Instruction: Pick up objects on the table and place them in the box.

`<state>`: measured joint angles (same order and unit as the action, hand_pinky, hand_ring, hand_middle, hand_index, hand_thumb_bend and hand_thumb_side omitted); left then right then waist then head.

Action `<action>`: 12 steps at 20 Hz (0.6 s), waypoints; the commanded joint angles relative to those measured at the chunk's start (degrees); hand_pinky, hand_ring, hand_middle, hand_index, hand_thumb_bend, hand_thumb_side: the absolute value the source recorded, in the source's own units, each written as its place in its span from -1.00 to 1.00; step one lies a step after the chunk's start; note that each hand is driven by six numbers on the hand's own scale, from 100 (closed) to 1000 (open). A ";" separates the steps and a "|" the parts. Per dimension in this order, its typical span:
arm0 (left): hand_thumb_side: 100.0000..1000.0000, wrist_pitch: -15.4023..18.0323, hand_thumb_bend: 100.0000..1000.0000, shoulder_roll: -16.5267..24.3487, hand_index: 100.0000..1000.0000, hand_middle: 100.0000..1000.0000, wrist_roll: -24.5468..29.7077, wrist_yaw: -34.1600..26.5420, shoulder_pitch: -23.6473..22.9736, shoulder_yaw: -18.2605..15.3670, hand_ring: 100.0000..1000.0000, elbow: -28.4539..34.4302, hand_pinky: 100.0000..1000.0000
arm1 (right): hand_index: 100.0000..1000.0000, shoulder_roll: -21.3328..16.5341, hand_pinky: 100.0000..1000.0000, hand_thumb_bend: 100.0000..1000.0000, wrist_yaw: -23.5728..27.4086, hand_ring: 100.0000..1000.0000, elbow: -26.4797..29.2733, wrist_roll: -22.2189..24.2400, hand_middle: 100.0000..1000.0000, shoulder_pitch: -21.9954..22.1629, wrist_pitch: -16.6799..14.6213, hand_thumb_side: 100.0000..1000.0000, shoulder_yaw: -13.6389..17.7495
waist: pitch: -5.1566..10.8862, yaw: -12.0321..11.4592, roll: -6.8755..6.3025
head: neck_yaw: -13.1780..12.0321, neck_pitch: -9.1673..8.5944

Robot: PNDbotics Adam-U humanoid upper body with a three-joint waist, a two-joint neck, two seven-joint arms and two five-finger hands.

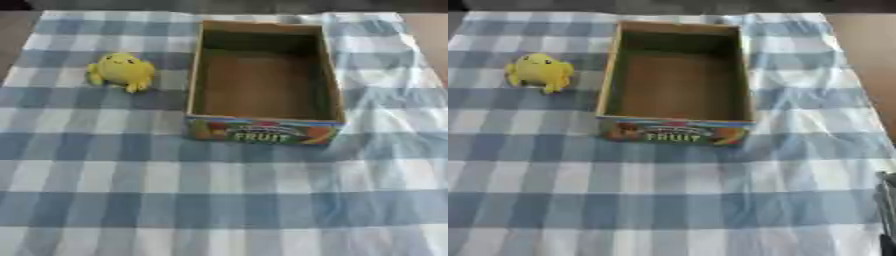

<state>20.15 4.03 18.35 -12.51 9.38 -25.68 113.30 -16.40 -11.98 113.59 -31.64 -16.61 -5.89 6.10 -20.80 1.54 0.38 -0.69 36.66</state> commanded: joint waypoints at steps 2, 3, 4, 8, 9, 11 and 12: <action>0.60 1.76 -1.00 2.45 0.80 0.78 -0.26 0.56 -0.26 -0.24 0.52 1.29 0.23 | 0.67 -0.80 0.86 -1.00 0.14 0.70 1.00 0.15 0.16 -0.29 -0.03 0.42 0.23 | 1.16 0.08 -0.31 | 1.39 0.11; 0.55 2.50 -1.00 3.24 0.79 0.75 -0.40 0.82 -0.31 -0.16 0.52 1.29 0.23 | 0.68 -0.85 0.86 -1.00 0.14 0.70 1.00 0.16 0.16 -0.29 -0.04 0.42 0.22 | 1.19 0.15 -0.40 | 1.52 0.16; 0.52 3.37 -1.00 4.18 0.79 0.73 -0.63 1.19 -0.37 -0.09 0.52 1.29 0.23 | 0.67 -0.90 0.86 -1.00 0.14 0.70 1.00 0.17 0.16 -0.29 -0.05 0.42 0.22 | 1.23 0.21 -0.48 | 1.56 0.20; 0.44 6.90 -1.00 8.64 0.78 0.67 -2.70 3.76 -0.52 0.27 0.50 1.29 0.23 | 0.68 -1.15 0.86 -1.00 0.15 0.70 1.00 0.25 0.16 -0.22 -0.04 0.42 0.16 | 1.41 0.30 -0.90 | 1.51 0.43; 0.38 7.87 -1.00 10.10 0.78 0.63 -3.34 4.84 -0.56 0.43 0.48 1.29 0.24 | 0.68 -1.21 0.86 -1.00 0.15 0.70 1.00 0.28 0.16 -0.21 -0.03 0.42 0.14 | 1.47 0.29 -1.03 | 1.46 0.54; 0.28 10.24 -1.00 13.14 0.77 0.57 -5.09 7.85 -0.77 0.58 0.46 1.29 0.24 | 0.68 -1.35 0.86 -1.00 0.14 0.70 1.00 0.35 0.16 -0.21 -0.04 0.42 0.11 | 1.59 0.27 -1.25 | 1.27 0.85; 0.24 11.30 -1.00 15.05 0.76 0.55 -6.23 9.66 -0.98 0.68 0.45 1.29 0.24 | 0.68 -1.45 0.86 -1.00 0.11 0.70 1.00 0.36 0.16 -0.22 -0.04 0.42 0.11 | 1.66 0.30 -1.40 | 1.06 1.07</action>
<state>30.05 15.61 13.13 -4.58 8.38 -25.11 113.30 -16.43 -11.98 113.59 -31.45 -16.58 -5.87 5.96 -20.39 1.80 -0.98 0.56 37.29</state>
